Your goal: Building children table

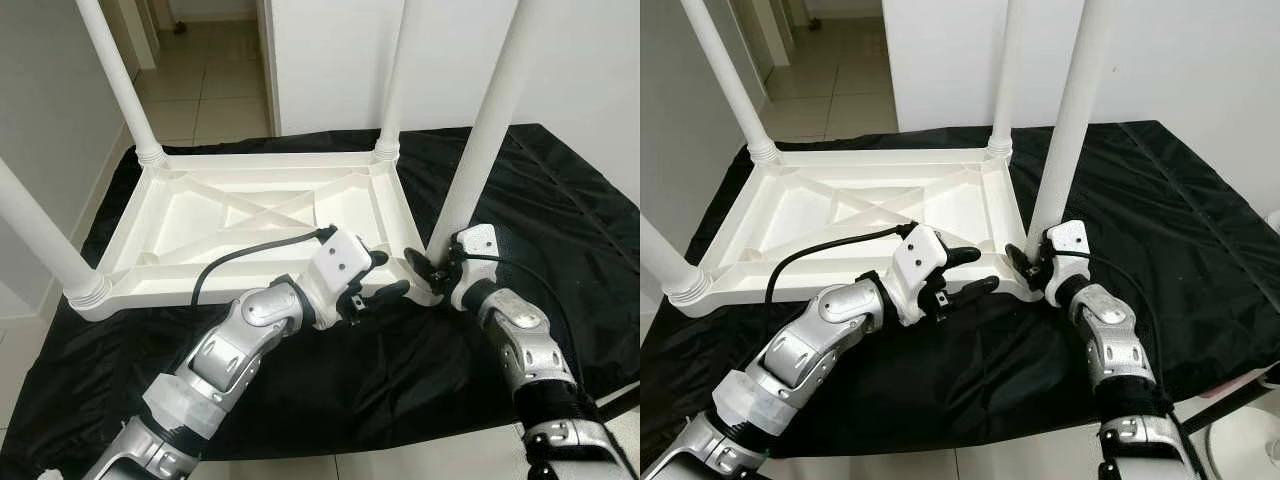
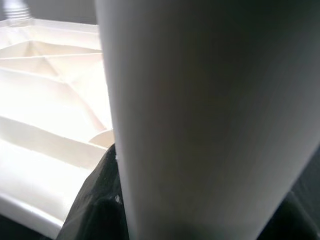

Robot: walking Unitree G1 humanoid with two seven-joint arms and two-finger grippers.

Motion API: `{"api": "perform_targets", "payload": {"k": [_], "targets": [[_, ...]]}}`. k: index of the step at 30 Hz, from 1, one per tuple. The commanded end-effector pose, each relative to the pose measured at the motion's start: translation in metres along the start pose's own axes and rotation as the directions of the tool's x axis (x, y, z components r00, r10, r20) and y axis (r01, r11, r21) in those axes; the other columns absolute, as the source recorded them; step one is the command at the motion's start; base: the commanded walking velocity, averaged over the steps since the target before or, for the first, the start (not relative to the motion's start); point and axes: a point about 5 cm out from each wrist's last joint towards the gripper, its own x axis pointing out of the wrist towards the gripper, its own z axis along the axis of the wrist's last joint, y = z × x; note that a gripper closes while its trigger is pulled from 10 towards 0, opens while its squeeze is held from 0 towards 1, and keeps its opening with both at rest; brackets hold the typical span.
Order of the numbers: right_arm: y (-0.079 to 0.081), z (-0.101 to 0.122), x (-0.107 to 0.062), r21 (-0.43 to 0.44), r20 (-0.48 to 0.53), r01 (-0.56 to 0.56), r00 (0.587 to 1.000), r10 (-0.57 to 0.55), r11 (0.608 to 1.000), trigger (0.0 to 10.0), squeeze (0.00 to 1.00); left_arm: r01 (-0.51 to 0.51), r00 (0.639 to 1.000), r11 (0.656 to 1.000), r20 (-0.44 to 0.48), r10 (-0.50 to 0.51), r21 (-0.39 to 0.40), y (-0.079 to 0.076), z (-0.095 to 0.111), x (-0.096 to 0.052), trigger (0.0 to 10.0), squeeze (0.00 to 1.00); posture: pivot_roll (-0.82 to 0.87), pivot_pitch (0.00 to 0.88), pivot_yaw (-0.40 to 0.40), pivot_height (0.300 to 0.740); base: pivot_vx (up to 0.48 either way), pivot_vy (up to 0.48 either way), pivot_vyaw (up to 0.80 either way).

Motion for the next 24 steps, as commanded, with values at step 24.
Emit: {"api": "perform_targets", "payload": {"k": [24], "targets": [[0.062, 0.001, -0.003, 0.278, -0.154, 0.690, 0.719, -0.678, 0.669, 10.0, 0.00, 0.096, 0.995, 0.995, -0.039, -0.096, -0.017, -0.002, -0.007, -0.004, 10.0, 0.00, -0.15, 0.011, 0.077, 0.740, 0.000, 0.000, 0.00]]}}
